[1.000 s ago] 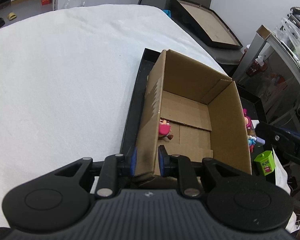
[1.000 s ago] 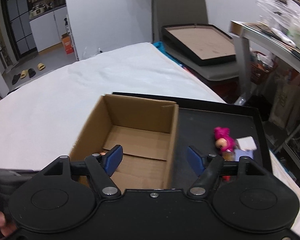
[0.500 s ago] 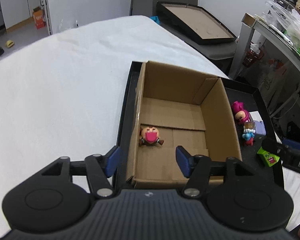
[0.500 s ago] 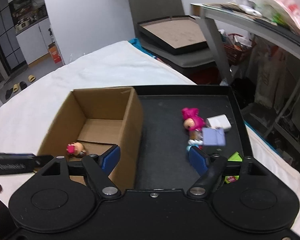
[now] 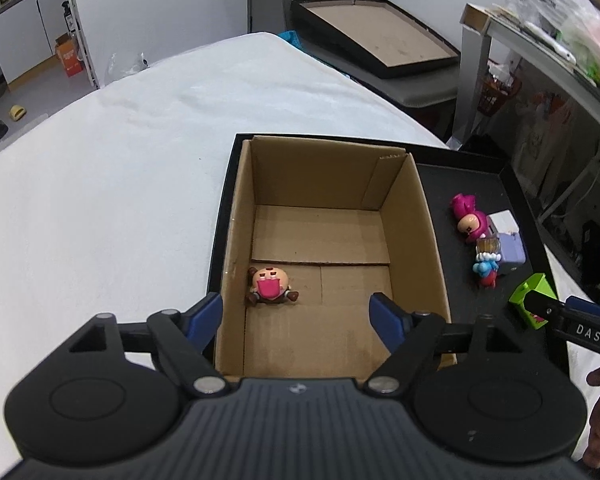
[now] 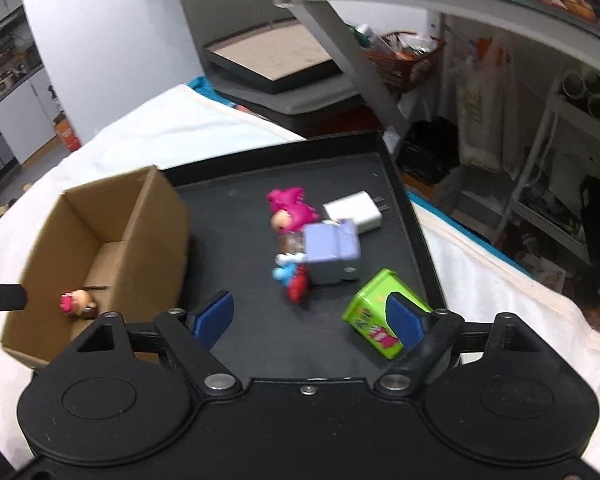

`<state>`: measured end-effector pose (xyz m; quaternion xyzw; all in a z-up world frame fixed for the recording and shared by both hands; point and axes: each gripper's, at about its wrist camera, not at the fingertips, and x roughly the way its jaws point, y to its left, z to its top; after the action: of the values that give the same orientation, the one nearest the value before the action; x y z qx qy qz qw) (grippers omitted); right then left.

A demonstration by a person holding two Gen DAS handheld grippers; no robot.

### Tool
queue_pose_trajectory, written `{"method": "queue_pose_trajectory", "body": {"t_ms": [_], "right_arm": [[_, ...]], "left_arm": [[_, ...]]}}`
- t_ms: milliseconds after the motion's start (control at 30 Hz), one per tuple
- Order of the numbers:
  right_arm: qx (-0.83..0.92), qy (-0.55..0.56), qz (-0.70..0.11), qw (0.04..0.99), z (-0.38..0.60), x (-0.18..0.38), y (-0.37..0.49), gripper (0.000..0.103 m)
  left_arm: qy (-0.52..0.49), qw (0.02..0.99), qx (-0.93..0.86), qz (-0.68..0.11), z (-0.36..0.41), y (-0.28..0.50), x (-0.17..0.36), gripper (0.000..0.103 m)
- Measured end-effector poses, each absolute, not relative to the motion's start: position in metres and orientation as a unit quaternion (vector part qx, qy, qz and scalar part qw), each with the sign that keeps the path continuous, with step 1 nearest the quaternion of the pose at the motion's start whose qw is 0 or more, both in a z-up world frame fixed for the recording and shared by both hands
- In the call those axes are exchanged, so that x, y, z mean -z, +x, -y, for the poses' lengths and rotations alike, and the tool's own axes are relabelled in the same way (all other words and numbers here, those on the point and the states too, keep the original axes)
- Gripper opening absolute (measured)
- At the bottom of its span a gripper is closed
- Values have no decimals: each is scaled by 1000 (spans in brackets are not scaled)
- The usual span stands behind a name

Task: Organize rigid objects
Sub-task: 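Release the box wall with the left gripper and move the right gripper to the green cube, then close the right gripper on the green cartoon cube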

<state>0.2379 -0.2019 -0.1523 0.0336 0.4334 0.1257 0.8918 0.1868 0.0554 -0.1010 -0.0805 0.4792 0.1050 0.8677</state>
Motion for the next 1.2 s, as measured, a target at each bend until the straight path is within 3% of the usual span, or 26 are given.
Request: {"method": "queue_pose_trajectory", "body": {"t_ms": [800, 867, 1033, 1167, 1200], "right_arm": [[-110, -35, -463, 879, 204, 199, 266, 86], [-113, -34, -481, 869, 204, 204, 266, 79], [-132, -3, -512, 849, 208, 213, 266, 30], [-135, 9, -512, 848, 210, 210, 264, 16], [-136, 11, -512, 848, 211, 210, 263, 8]], "left_arm": [[-53, 848, -179, -496, -39, 204, 112, 79], [-53, 848, -180, -496, -39, 204, 112, 79], [-57, 847, -184, -495, -40, 201, 112, 79], [-57, 848, -182, -494, -40, 200, 111, 79], [-58, 848, -181, -494, -41, 199, 111, 79]]}}
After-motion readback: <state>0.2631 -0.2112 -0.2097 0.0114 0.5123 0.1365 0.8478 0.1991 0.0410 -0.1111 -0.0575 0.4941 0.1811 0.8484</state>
